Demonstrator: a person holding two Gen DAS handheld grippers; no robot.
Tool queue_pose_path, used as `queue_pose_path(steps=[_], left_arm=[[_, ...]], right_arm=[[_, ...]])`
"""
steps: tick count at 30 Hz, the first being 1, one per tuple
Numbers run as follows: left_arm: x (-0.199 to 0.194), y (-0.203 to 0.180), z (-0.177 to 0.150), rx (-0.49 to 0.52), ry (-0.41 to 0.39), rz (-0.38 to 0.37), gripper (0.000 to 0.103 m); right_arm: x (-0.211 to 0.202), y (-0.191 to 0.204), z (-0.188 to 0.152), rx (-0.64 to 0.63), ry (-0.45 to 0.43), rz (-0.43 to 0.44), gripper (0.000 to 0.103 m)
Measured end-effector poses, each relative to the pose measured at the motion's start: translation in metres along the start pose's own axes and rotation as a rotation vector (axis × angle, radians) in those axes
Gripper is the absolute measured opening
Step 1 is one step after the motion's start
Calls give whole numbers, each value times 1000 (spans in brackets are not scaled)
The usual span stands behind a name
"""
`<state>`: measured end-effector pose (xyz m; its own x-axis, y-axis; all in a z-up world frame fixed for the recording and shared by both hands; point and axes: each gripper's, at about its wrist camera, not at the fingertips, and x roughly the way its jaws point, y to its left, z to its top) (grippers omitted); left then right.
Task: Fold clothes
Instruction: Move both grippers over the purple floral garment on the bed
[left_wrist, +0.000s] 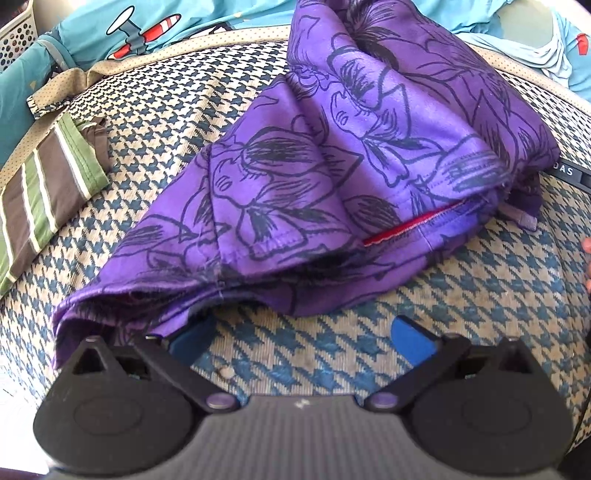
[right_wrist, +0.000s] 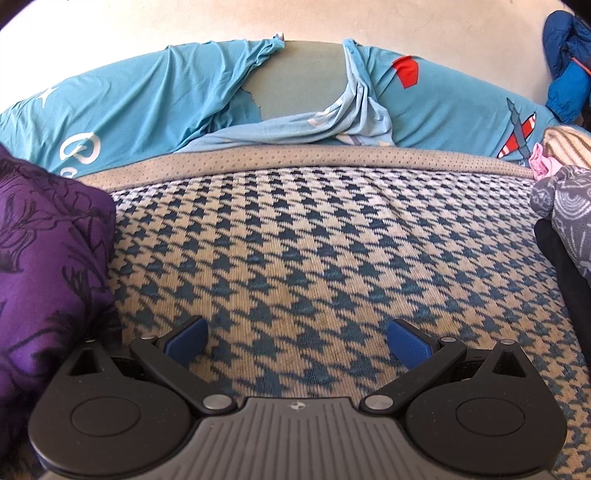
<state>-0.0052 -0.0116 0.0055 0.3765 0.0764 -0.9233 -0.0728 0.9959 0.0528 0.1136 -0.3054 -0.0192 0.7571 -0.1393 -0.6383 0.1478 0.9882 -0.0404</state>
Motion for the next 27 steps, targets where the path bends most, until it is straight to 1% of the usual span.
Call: queue_pose_path(steps=[5, 6, 8, 10, 11, 15, 18, 20, 27], left_arm=[[-2, -3, -7, -4, 14, 12, 103], [-2, -3, -9, -6, 10, 16, 103], [-2, -1, -14, -12, 1, 26, 103], [-4, 1, -17, -25, -5, 31, 103], [-5, 3, -18, -33, -7, 35, 103], [-8, 9, -22, -68, -16, 50, 103], [-9, 11, -24, -76, -34, 84, 103], [-10, 15, -24, -89, -44, 111, 103], [-15, 41, -29, -199, -44, 139, 103]], right_arm=[[-9, 0, -3, -36, 74, 28, 103], [-11, -1, -4, -33, 78, 28, 103], [-20, -2, -4, -18, 67, 28, 103], [-33, -2, -5, -5, 45, 53, 103], [-40, -1, -7, -12, 33, 79, 103], [-60, 10, -16, -101, 0, 131, 103], [-75, 20, -20, -179, -27, 206, 103], [-84, 26, -24, -212, -40, 274, 103], [-119, 46, -35, -272, -102, 493, 103]])
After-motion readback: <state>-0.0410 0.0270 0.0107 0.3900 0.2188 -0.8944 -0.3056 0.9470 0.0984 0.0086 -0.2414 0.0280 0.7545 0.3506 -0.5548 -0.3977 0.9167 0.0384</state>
